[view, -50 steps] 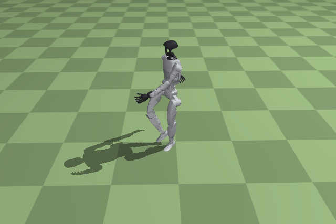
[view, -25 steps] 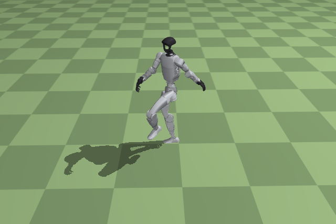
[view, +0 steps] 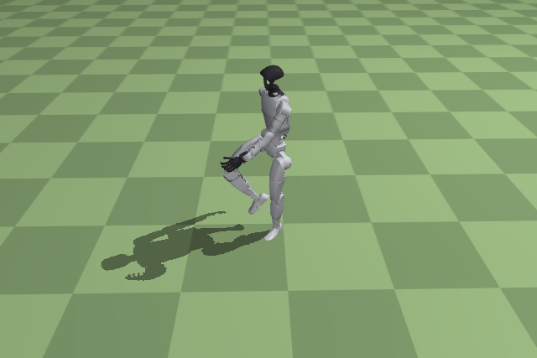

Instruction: Upper body actions

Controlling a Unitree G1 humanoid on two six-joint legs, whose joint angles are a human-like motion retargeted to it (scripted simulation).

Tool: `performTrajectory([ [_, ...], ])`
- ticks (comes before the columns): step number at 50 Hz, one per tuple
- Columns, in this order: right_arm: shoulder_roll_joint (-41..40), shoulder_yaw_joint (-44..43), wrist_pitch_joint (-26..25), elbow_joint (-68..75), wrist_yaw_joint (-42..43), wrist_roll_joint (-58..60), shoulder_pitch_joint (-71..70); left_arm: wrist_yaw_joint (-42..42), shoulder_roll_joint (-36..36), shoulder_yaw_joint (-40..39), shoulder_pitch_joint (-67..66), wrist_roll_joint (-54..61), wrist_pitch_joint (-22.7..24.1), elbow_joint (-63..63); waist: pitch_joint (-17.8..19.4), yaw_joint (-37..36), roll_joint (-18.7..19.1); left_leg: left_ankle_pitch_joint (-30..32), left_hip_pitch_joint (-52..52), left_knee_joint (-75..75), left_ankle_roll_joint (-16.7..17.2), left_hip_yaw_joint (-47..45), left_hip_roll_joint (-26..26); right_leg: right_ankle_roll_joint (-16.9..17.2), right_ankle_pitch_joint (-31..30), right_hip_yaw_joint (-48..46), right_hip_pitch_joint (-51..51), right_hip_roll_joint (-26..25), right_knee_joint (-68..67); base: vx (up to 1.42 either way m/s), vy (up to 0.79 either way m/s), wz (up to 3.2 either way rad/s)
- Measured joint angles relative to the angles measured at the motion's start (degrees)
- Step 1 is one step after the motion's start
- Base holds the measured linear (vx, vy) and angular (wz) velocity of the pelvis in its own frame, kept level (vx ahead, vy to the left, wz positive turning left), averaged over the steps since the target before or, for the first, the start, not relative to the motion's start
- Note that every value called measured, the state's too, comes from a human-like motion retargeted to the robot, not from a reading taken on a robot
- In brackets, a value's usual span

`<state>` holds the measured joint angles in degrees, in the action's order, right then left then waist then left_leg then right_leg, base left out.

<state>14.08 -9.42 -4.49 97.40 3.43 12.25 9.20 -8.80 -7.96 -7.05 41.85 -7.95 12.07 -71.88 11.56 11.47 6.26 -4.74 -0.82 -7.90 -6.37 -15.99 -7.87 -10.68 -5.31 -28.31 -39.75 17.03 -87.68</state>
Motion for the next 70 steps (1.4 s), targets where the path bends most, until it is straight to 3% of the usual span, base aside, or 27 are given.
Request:
performTrajectory([
  [3, 0.8, -0.9, 0.2, 0.0, 2.6, 1.1, 4.8, 4.4, 0.9, 1.1, 1.0, -2.9, 0.0, 5.6, -1.6, 0.4, 2.8, 0.3, -2.0, -0.6, -0.1, -0.7, -3.2, -1.5, 2.1, -0.4, -9.0, -3.7, -2.0, 0.18, 0.02, -0.3],
  [7, 1.6, -2.4, 2.7, 0.0, 1.0, 2.9, 8.6, 5.6, 1.7, 4.5, -4.1, 1.4, 2.1, 11.6, -7.5, -2.0, 3.2, 0.1, -2.7, 0.2, -0.1, -3.3, -2.9, -3.3, 4.0, -0.3, -9.0, -4.2, 1.1, 0.32, -0.03, -0.59],
  [12, -0.2, -3.4, 5.2, 0.0, -2.2, 4.0, 3.7, 3.5, 3.0, 5.4, -14.1, 3.3, 1.8, 11.5, -9.5, -4.0, 0.6, -0.8, -0.3, 1.1, 1.2, -6.3, -1.0, 2.6, 0.3, 2.4, 9.3, -8.2, 18.8, 0.01, -0.02, -0.47],
  [16, -2.5, -0.6, 7.6, -4.3, -6.6, 3.9, -0.2, 2.8, 4.1, 3.7, -26.1, 4.3, 0.9, 6.3, -12.5, -5.8, -1.5, -1.6, 1.8, 3.1, 1.5, -9.8, 2.4, 8.8, -4.6, 8.3, 28.1, -14.6, 49.3, 0.05, -0.02, -0.64],
  [18, -3.7, 0.8, 7.9, -8.1, -8.9, 4.9, -1.9, 2.5, 5.6, 2.0, -31.9, 4.5, 0.9, 2.0, -14.0, -7.1, -4.5, -2.5, 2.0, 3.2, 1.3, -10.9, 6.5, 14.0, -5.4, 12.2, 37.0, -15.0, 67.6, -0.01, -0.06, -0.28],
  [20, -4.8, 3.3, 8.5, -12.0, -10.7, 6.2, -3.6, 1.5, 6.3, 0.1, -37.1, 5.2, 1.6, -2.8, -14.9, -8.2, -6.3, -3.0, 2.2, 3.0, 1.7, -11.4, 8.5, 14.7, 9.0, 13.4, 43.8, -14.7, 78.6, -0.11, -0.22, -0.24],
  [21, -5.3, 5.3, 8.7, -13.9, -11.7, 7.5, -4.2, 1.2, 6.0, -1.1, -39.4, 5.7, 2.0, -5.5, -15.4, -9.4, -7.1, -3.2, 2.6, 3.1, 2.2, -12.5, 8.7, 12.6, 10.8, 0.6, 46.0, -13.2, 81.7, -0.06, -0.2, -0.65],
  [22, -5.8, 7.1, 9.0, -15.7, -12.7, 9.1, -4.9, 1.3, 5.6, -2.4, -41.6, 5.6, 2.3, -8.1, -16.0, -10.8, -7.8, -3.4, 2.7, 3.1, 2.7, -13.5, 8.9, 11.7, 11.3, -6.6, 47.2, -12.1, 84.5, -0.02, -0.17, -0.92],
  [23, -6.2, 8.5, 9.3, -16.9, -13.6, 11.2, -5.9, 2.2, 5.2, -3.8, -43.5, 4.7, 2.0, -10.5, -16.8, -12.4, -8.5, -3.4, 2.3, 3.0, 3.1, -14.7, 8.9, 13.4, 9.5, -2.3, 46.2, -11.9, 86.3, -0.12, -0.2, -0.95],
  [25, -6.4, 9.6, 9.6, -19.4, -15.0, 15.8, -8.5, 5.7, 4.6, -6.0, -45.1, 2.7, 0.5, -16.5, -17.7, -16.8, -8.5, -3.2, 0.4, 2.3, 4.1, -16.9, 7.3, 15.9, 7.4, 1.7, 43.8, -10.9, 87.4, -0.31, -0.2, -0.9],
  [28, -5.8, 12.0, 11.6, -24.0, -14.7, 20.2, -12.9, 10.2, 4.2, -10.2, -46.3, 4.6, -2.5, -24.8, -15.2, -19.2, -8.6, -2.4, -0.9, 1.6, 5.2, -18.4, 5.7, 13.0, 7.9, 5.1, 40.2, -12.2, 85.4, -0.44, -0.27, -0.43],
  [32, -5.0, 15.6, 14.1, -30.0, -13.9, 21.6, -14.9, 8.7, 3.7, -12.3, -50.2, 10.0, -6.4, -25.5, -9.7, -14.2, -7.4, 0.0, 0.1, 2.5, 5.5, -15.0, 5.1, 11.8, 8.0, 2.2, 43.1, -13.6, 86.0, -0.2, -0.27, 0.65],
  [36, -5.0, 14.9, 15.7, -27.1, -9.5, 17.2, -13.2, 8.9, 3.5, -14.3, -51.5, 3.9, -6.2, -24.7, -10.0, -11.5, -6.4, 2.3, -2.6, 2.5, 6.6, -11.0, 4.6, 11.8, 8.2, 0.5, 42.7, -14.2, 86.8, -0.14, -0.06, 0.91],
  [40, -4.9, 10.9, 12.0, -17.5, -10.3, 13.1, -10.0, 9.2, 3.1, -12.3, -51.4, 1.5, -5.5, -21.6, -10.6, -15.3, -7.4, 1.5, -3.3, 0.8, 7.9, -11.4, 4.6, 11.5, 8.4, -1.0, 42.8, -13.4, 87.2, -0.03, -0.06, 0.48],
  [45, -4.0, 9.6, 5.6, -5.7, -9.9, 15.5, -8.9, 8.6, 3.7, -12.0, -47.7, 4.0, -4.8, -19.6, -8.5, -18.6, -7.6, 1.0, -2.1, -0.9, 7.3, -8.0, 5.7, 11.2, 8.8, -1.6, 44.1, -13.1, 87.1, -0.11, 0.0, 0.12],
  [52, -3.7, 10.5, 1.4, -0.9, -5.7, 22.3, -4.3, 5.4, 4.3, -11.1, -48.7, 2.7, -5.3, -18.8, -15.4, -13.2, -5.4, 1.3, -2.6, 4.2, 6.5, -6.0, 6.4, 12.4, 9.2, -4.8, 43.0, -13.7, 87.5, 0.17, 0.12, 0.21],
  [56, -4.5, 9.6, 3.1, -2.4, -5.2, 19.4, -3.8, 1.5, 3.2, -10.6, -47.7, -1.3, -6.9, -17.4, -14.5, -13.2, -5.6, 1.1, -0.7, 5.3, 6.1, -7.6, 6.7, 12.5, 8.9, -4.0, 43.4, -13.6, 87.2, 0.01, 0.02, -0.35],
  [62, -5.8, 9.8, 3.9, -5.5, -6.9, 16.8, -4.5, -7.3, 2.5, -11.2, -47.5, -4.8, -11.1, -16.6, -16.2, -14.1, -5.9, 0.1, 0.9, 5.9, 5.8, -11.0, 6.8, 12.9, 8.1, -1.9, 42.5, -13.4, 86.9, 0.09, 0.06, -0.5],
  [70, -7.1, 12.7, 6.3, -12.0, -10.0, 17.6, -7.0, -5.0, 3.0, -10.7, -47.3, -4.5, -11.3, -17.2, -17.4, -12.9, -5.5, -0.9, 2.2, 6.8, 5.5, -13.6, 7.0, 13.1, 7.8, -0.1, 41.6, -13.5, 86.3, 0.03, 0.03, -0.28],
])
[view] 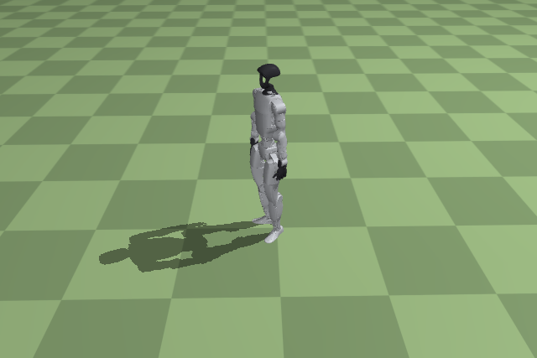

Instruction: Upper body actions

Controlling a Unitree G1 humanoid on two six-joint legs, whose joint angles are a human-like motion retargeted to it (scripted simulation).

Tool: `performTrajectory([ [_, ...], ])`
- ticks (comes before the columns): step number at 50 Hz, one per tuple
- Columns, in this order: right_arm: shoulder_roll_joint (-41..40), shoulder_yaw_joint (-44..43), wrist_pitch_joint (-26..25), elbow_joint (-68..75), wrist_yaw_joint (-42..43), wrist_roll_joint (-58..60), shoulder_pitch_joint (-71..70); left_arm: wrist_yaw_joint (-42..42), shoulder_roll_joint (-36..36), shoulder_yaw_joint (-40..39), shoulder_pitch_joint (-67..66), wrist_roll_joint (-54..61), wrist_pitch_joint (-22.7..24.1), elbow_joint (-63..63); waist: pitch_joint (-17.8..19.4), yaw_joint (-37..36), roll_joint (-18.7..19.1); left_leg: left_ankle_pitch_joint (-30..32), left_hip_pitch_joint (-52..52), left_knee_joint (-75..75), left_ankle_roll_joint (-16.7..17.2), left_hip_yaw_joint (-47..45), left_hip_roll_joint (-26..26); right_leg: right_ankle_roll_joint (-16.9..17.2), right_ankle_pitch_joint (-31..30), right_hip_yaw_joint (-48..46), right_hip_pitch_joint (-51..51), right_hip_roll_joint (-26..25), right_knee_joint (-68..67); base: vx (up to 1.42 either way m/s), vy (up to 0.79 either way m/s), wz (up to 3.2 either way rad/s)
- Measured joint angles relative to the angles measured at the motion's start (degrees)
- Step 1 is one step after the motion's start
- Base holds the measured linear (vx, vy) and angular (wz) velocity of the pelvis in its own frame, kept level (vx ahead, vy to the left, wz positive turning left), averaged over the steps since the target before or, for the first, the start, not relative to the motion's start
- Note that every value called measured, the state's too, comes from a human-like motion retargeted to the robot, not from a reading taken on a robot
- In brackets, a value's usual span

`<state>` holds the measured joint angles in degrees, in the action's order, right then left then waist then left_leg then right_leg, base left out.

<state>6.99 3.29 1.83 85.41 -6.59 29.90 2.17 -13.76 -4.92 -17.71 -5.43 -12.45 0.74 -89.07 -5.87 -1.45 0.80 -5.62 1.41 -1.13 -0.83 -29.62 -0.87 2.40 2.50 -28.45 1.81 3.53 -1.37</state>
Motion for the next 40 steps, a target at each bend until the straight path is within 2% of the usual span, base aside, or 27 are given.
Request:
performTrajectory([
  [10, -0.8, 1.6, 1.0, -0.5, -1.1, 0.5, -0.7, 0.3, 0.2, 1.1, -0.3, -1.5, 0.3, -1.1, -1.4, -0.2, -0.4, -0.5, 0.8, 0.7, -0.1, -1.3, 0.3, 0.2, -0.2, 1.1, -0.5, 0.0, -0.2, 0.01, 0.01, -0.03],
  [22, 0.5, -0.6, -1.1, 5.8, 0.7, 1.7, 0.8, 0.3, 0.0, 1.1, -1.2, -2.3, -0.3, -2.8, -2.2, 0.4, -0.6, -0.8, 1.2, 0.7, 0.0, -1.5, 0.3, 0.1, 0.0, 1.5, -0.3, -0.2, -0.2, 0.0, 0.0, 0.0],
  [40, 0.8, -1.8, -1.5, 6.4, 1.3, 0.9, 1.3, 0.9, 0.0, 1.1, -1.2, -1.8, -0.1, -2.2, -2.1, 1.7, -0.6, -0.6, 1.3, 0.9, 0.3, -3.1, -0.2, -0.4, -0.7, 2.6, -1.5, -0.7, -0.5, 0.0, 0.0, 0.0],
])
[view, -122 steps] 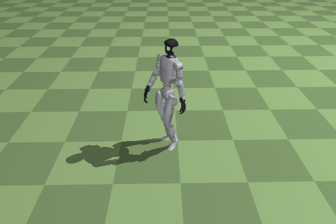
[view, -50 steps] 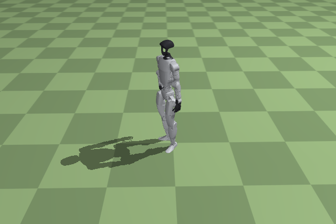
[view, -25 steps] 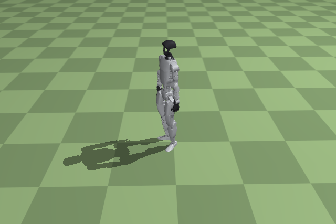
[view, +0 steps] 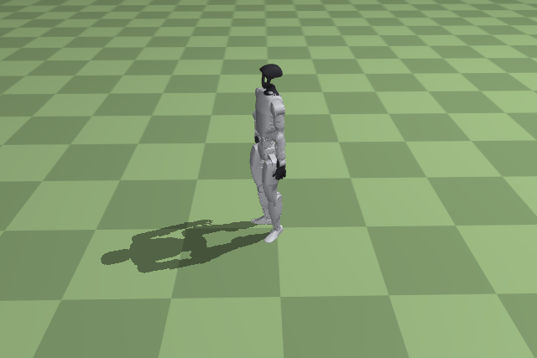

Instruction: Upper body actions

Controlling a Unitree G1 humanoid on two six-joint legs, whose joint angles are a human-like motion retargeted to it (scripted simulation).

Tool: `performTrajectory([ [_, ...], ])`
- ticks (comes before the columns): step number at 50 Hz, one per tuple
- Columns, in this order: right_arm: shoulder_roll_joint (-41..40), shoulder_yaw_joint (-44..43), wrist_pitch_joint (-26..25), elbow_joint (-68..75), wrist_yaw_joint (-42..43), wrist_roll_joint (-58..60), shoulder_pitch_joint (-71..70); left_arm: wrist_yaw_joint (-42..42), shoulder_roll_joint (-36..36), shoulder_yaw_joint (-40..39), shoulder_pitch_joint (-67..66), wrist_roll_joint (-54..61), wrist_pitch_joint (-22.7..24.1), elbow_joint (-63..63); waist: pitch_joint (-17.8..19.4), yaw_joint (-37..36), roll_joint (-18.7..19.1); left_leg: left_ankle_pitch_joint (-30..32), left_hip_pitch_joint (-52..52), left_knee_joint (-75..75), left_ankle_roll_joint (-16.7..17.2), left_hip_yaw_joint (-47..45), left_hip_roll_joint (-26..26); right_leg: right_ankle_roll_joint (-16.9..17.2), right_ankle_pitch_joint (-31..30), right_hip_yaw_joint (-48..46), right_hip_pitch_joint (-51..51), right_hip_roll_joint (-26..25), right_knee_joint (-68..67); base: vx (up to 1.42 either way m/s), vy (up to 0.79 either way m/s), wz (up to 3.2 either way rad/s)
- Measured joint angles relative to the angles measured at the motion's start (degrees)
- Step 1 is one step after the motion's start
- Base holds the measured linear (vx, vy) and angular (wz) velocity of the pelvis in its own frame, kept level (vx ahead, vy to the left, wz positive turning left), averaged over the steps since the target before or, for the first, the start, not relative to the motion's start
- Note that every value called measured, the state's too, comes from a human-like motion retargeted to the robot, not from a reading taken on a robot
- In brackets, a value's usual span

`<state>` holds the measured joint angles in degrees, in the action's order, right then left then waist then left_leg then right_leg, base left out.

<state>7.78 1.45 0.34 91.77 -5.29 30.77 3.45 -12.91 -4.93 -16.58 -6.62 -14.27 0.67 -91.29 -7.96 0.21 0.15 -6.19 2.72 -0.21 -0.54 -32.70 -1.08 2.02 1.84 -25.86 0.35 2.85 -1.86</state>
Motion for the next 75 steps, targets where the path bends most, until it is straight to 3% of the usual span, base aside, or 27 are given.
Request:
performTrajectory([
  [18, -1.1, 3.0, 1.2, -2.2, -0.9, -0.5, -0.2, -0.3, -1.5, -0.6, 0.5, 0.0, 0.6, 2.4, 1.2, -2.7, 0.4, 1.3, -1.2, -0.7, 0.5, 2.1, -1.9, -1.3, 0.0, -2.5, 1.2, -2.2, 0.7, -0.02, -0.04, 0.12],
  [31, 3.0, -0.6, 1.1, -0.3, 1.5, -1.6, 0.4, 0.6, -0.2, -0.6, 1.5, 1.3, 1.6, 4.2, 7.1, -9.1, 0.0, 4.1, -11.1, -8.1, -0.3, 14.2, -0.5, -2.0, 1.1, -14.6, 4.6, -0.1, 3.4, -0.15, 0.0, 1.03],
  [35, 4.1, -2.1, 0.6, 0.7, 2.8, -1.6, 1.4, 2.4, 0.6, -0.1, 0.3, 1.4, 2.5, 3.9, 7.2, -11.1, -0.9, 2.0, -11.8, -7.7, -2.3, 4.0, -1.5, -1.3, 1.6, -20.5, 4.4, 2.3, 3.9, -0.12, 0.11, 1.64],
  [43, 4.1, -2.4, 0.5, 0.0, 3.9, -1.2, 2.1, 7.3, 0.4, -2.6, -2.7, 4.6, 1.8, -0.4, 5.5, -8.3, -1.9, 1.7, -4.9, -5.9, 0.0, -30.0, -5.1, 0.3, 3.5, -32.3, 5.5, 4.6, 4.5, 0.01, 0.12, 1.84],
  [47, 3.1, -2.3, 1.0, -1.7, 3.1, -1.0, 1.8, 8.3, 0.4, -4.9, -4.0, 6.5, 1.0, -2.0, 4.1, -8.0, -2.7, 3.6, -1.6, -5.1, -1.1, -38.1, -4.5, 1.0, 4.4, -34.8, 6.0, 5.2, 4.4, 0.15, 0.13, 1.23],
  [48, 2.9, -2.3, 1.2, -2.4, 2.7, -1.0, 1.5, 8.2, 0.5, -5.5, -4.2, 6.9, 0.9, -2.2, 3.8, -7.9, -2.5, 4.4, -1.3, -4.4, -1.3, -37.3, -4.4, 1.3, 4.6, -35.5, 6.3, 4.9, 4.4, 0.2, 0.17, 0.97],
  [50, 2.6, -2.3, 1.5, -3.7, 2.0, -1.0, 1.2, 7.9, 0.8, -6.6, -4.7, 7.2, 0.7, -2.3, 3.1, -8.0, -0.6, 6.7, -1.1, -2.2, 3.3, -34.6, -5.0, 1.7, 5.4, -36.1, 6.9, 2.8, 4.1, 0.23, 0.2, 0.76],
  [55, 2.0, -0.9, 2.3, -5.9, 1.2, -1.8, 1.2, 8.3, 2.6, -8.7, -6.0, 7.4, 0.7, -1.9, 0.3, -8.1, 0.4, 7.2, -1.9, 3.1, 2.4, -32.6, -1.8, 3.3, 5.6, -37.5, 7.9, 2.9, 3.2, 0.29, 0.26, 0.48],
  [63, 0.5, -0.2, 3.9, -7.2, -0.8, -3.9, 1.0, 9.2, 1.5, -5.6, -2.1, 4.7, 1.0, 2.5, 1.0, -10.4, -1.1, 3.4, -2.9, 1.1, 0.2, -22.0, 0.4, 4.5, 3.3, -42.1, 11.5, 6.3, 0.4, 0.27, 0.23, 0.69],
  [67, 1.0, 0.1, 4.5, -7.0, 1.2, -1.8, 1.5, 8.6, 1.7, -3.4, 0.5, 5.1, 1.7, 4.5, 1.7, -10.4, 0.1, 2.0, -2.7, 0.5, -1.0, -17.3, 0.2, 2.2, -2.3, -44.8, 13.8, 7.3, -3.1, 0.28, 0.26, 1.09],
  [72, 1.7, -0.1, 4.5, -6.8, 2.7, -0.6, 2.5, 8.0, 2.1, -1.0, 3.4, 4.6, 2.2, 4.7, 1.8, -8.1, 4.9, 2.1, -3.1, 0.2, -2.1, -11.2, -3.4, -6.4, -9.3, -43.2, 14.0, 6.7, -11.6, 0.25, 0.18, 1.35],
  [75, 1.4, -0.9, 4.3, -6.3, 3.2, -1.7, 1.9, 7.4, 1.3, 0.5, 5.4, 3.7, 1.7, 3.4, 3.2, -5.6, 5.3, 2.7, -3.9, -0.1, -2.8, -5.6, -3.3, -3.6, -5.8, -29.5, 8.3, 8.4, -21.1, 0.15, 0.03, 1.52],
])
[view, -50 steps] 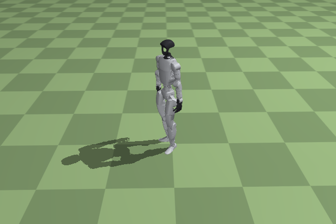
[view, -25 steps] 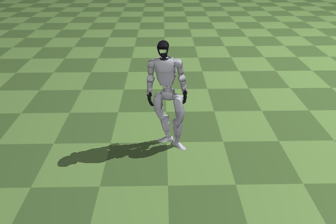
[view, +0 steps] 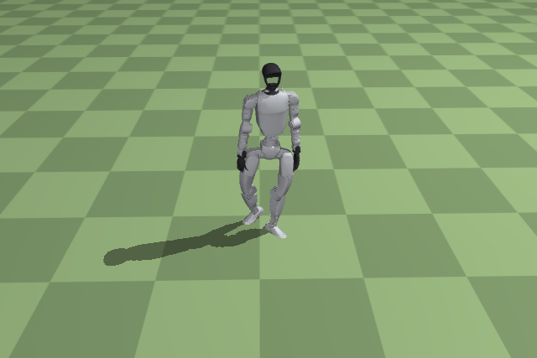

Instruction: Upper body actions

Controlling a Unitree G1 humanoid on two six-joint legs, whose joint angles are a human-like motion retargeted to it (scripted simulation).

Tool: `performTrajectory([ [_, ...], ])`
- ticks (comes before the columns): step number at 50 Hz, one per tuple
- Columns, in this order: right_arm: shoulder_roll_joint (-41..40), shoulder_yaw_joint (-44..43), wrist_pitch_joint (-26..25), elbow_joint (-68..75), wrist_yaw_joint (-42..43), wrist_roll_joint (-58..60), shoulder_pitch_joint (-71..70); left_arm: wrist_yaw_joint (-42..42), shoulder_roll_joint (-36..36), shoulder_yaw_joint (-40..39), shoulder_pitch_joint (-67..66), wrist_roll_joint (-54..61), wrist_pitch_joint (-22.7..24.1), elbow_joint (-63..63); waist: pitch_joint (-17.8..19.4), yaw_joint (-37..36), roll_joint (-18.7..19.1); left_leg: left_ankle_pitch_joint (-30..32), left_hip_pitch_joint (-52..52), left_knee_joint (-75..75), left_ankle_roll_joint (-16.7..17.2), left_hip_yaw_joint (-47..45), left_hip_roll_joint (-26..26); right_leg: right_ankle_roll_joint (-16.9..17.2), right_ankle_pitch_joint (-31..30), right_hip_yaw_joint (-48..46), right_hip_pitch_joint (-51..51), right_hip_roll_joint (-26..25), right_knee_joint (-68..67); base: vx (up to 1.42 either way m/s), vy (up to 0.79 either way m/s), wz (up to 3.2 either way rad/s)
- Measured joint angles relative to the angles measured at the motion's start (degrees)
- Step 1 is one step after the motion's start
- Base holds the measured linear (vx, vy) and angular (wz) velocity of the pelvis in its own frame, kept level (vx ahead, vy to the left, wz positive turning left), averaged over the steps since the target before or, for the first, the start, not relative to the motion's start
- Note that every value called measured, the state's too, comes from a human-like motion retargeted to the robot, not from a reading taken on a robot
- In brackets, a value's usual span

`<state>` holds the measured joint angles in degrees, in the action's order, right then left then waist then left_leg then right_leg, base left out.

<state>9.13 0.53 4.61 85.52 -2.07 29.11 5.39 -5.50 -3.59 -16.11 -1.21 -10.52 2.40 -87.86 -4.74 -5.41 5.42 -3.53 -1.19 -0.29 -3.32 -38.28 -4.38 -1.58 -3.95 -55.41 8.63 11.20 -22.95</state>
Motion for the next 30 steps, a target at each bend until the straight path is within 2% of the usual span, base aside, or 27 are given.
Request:
performTrajectory([
  [3, -0.5, -0.1, 0.0, -0.2, 0.1, -1.6, -0.5, 0.3, -0.8, 0.9, 0.9, -0.9, -0.6, -0.8, 1.3, 0.9, -1.2, 0.5, -1.0, -0.2, -0.7, 3.3, 1.3, 2.6, 3.1, 13.5, -5.4, -2.4, -0.6, 0.08, -0.06, 1.07],
  [8, -0.9, 1.1, 0.4, -1.7, 0.1, -1.1, -0.9, -0.5, -1.7, 1.2, 0.8, -1.7, -1.2, -1.4, 3.6, 3.7, -3.5, 1.2, -1.4, -0.2, -0.8, 9.4, 4.2, 1.0, 7.3, 24.7, -9.4, -6.6, 8.7, 0.07, -0.11, 1.1],
  [11, -0.8, 1.7, 0.3, -1.8, 0.3, 0.3, -0.7, -0.6, -2.0, 0.9, 0.1, -2.2, -1.6, -2.1, 4.7, 4.8, -5.7, 1.4, -0.7, 0.0, -1.0, 12.9, 7.1, 2.1, 9.4, 35.6, -12.2, -8.8, 13.3, 0.13, -0.12, 1.14],
  [13, -0.8, 1.9, 0.0, -1.1, 0.1, 1.0, -0.5, -0.8, -2.2, 0.8, -0.5, -2.3, -1.9, -2.9, 5.5, 4.4, -7.0, 1.2, 0.6, 0.0, -1.0, 14.8, 8.9, 2.4, 6.0, 40.5, -13.2, -9.5, 16.2, 0.19, -0.11, 0.87],
  [15, -0.9, 2.1, -0.4, 0.1, -0.1, 1.5, -0.2, -1.0, -2.6, 0.7, -1.3, -2.0, -2.4, -3.7, 5.9, 3.1, -7.9, 0.9, 1.9, -0.2, -0.6, 16.0, 9.5, -0.1, 5.4, 45.4, -12.5, -11.0, 17.8, 0.21, -0.08, 0.52],
  [16, -1.0, 1.8, -0.9, 0.9, -0.4, 1.8, -0.2, -1.2, -2.8, 0.7, -1.5, -2.0, -2.7, -4.0, 5.7, 2.0, -8.2, 0.7, 2.1, -0.4, -0.5, 16.3, 9.9, 0.2, 5.7, 35.9, -11.3, -8.8, 17.8, 0.21, -0.09, 0.41],
  [17, -1.1, 1.4, -1.3, 1.6, -0.6, 2.2, -0.2, -1.4, -2.8, 0.7, -1.7, -2.0, -3.0, -4.3, 5.6, 1.0, -8.3, 0.7, 2.2, -0.6, -0.5, 16.8, 10.0, 0.4, 6.1, 30.3, -10.3, -7.6, 17.9, 0.15, -0.09, 0.54],
  [19, -1.2, 0.1, -2.3, 2.4, -0.7, 2.4, -0.4, -0.8, -2.1, 0.6, -2.1, -1.6, -3.2, -4.4, 5.7, -0.7, -7.8, 0.6, 2.2, -1.0, -0.4, 18.4, 9.8, 1.0, 6.4, 32.7, -9.1, -8.2, 18.6, 0.06, -0.07, 0.6],
  [22, -0.9, -0.4, -2.7, 2.4, -0.1, 2.3, -0.6, 0.9, -0.8, -0.4, -3.2, 0.3, -1.7, -4.3, 5.5, -1.7, -7.2, 0.4, 2.5, -1.5, -0.2, 20.5, 9.6, 1.2, 6.5, 30.9, -7.3, -8.4, 20.0, 0.09, -0.05, 0.64],
  [27, -0.9, -0.3, -3.1, 1.4, -0.2, 2.8, -0.2, 0.7, 0.5, -2.4, -5.9, 0.3, -1.2, -3.6, 2.1, 0.0, -6.1, 0.2, 1.5, -1.9, 0.2, 24.3, 9.5, 2.2, 6.5, 28.0, -5.5, -9.1, 22.8, 0.15, -0.02, 0.67],
  [30, -1.4, -0.5, -3.0, 1.1, -1.4, 0.9, -0.8, 1.4, 0.2, -2.2, -5.8, 0.3, -1.4, -4.0, 1.8, -1.7, -6.4, 0.2, 1.6, -1.8, 0.5, 24.5, 9.4, 1.9, 7.0, 28.1, -5.6, -8.9, 22.3, 0.04, -0.06, 0.15],
])
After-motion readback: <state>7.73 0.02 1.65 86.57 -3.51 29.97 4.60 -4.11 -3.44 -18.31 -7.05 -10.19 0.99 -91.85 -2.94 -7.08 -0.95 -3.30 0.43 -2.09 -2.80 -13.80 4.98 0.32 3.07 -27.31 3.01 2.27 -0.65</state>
